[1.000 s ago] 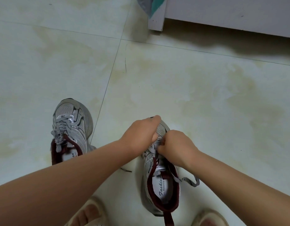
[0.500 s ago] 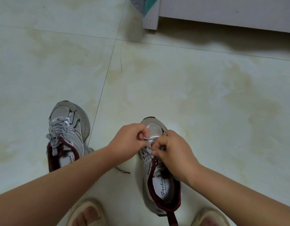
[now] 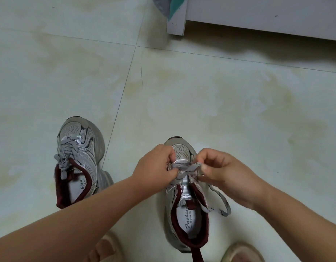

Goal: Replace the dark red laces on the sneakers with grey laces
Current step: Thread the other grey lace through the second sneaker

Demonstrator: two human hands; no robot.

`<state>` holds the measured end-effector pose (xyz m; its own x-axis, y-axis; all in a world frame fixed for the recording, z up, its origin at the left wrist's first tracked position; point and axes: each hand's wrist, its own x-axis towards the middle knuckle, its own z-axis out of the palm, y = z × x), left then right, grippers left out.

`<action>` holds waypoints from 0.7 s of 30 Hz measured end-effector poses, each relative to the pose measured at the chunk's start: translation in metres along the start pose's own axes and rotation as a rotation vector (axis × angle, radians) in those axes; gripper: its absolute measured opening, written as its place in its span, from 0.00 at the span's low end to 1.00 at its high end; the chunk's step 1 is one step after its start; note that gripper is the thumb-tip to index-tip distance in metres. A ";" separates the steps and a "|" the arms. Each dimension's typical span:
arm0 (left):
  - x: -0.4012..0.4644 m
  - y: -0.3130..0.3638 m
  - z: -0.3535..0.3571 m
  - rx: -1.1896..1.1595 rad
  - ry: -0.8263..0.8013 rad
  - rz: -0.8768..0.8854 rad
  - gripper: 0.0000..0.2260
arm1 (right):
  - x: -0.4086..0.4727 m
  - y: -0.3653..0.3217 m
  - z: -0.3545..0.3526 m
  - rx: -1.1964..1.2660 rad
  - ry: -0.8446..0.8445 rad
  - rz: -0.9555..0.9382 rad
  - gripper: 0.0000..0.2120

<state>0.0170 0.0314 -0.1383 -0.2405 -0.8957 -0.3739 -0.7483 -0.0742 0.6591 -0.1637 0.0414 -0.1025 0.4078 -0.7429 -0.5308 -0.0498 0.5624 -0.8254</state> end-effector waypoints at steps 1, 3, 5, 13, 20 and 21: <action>0.000 0.001 0.002 0.029 0.004 0.003 0.14 | -0.003 -0.003 -0.004 0.052 -0.032 0.014 0.05; -0.001 0.004 0.006 0.050 0.022 0.004 0.12 | -0.008 -0.007 -0.010 -0.055 -0.084 0.004 0.07; -0.002 0.004 0.009 0.069 0.054 0.000 0.09 | -0.012 -0.008 -0.014 -0.166 -0.111 0.007 0.09; -0.007 -0.004 0.015 0.147 0.142 0.098 0.06 | -0.017 -0.014 -0.007 -0.588 -0.198 0.155 0.15; -0.009 -0.008 0.016 0.226 0.150 0.301 0.10 | 0.007 0.006 -0.005 -0.656 0.348 0.081 0.09; -0.010 -0.006 0.015 0.222 0.150 0.305 0.11 | 0.012 0.009 -0.003 -0.744 0.340 0.039 0.07</action>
<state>0.0148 0.0470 -0.1485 -0.3914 -0.9173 -0.0731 -0.7758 0.2862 0.5624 -0.1621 0.0360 -0.1169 0.1007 -0.8646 -0.4922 -0.6989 0.2907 -0.6535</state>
